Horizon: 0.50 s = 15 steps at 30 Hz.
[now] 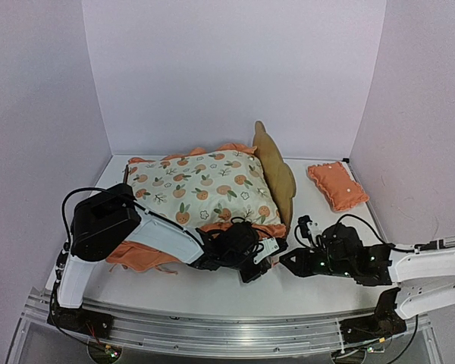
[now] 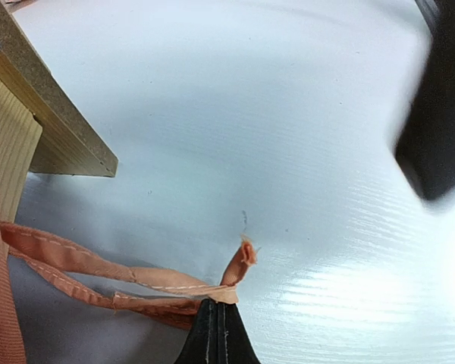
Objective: Set up the pet bed
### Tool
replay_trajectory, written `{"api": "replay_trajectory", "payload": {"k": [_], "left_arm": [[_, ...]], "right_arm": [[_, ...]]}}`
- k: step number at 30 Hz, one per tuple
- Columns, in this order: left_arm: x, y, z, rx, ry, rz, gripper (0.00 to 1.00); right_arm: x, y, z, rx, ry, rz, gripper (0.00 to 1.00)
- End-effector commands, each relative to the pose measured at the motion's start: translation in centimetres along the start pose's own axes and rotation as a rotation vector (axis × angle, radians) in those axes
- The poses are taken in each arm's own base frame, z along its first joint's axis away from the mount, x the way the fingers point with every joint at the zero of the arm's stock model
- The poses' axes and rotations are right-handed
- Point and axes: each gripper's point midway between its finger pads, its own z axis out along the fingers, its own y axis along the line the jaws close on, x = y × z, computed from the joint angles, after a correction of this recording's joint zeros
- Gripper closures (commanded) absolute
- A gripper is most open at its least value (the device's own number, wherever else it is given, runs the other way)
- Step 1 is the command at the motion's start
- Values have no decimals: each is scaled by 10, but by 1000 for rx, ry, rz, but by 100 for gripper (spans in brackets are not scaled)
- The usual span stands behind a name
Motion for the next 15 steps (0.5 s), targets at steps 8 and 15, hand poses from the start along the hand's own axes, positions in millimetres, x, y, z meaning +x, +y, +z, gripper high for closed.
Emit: {"api": "replay_trajectory", "payload": {"k": [8,15], "left_arm": [[-11,1,6,-4,-30,22,100],[-13,2,5,-9,-35,21,100]], "right_arm": [[14,-15,34,-27,129,44,65],[4,-18,45,-20,73,71,64]]}}
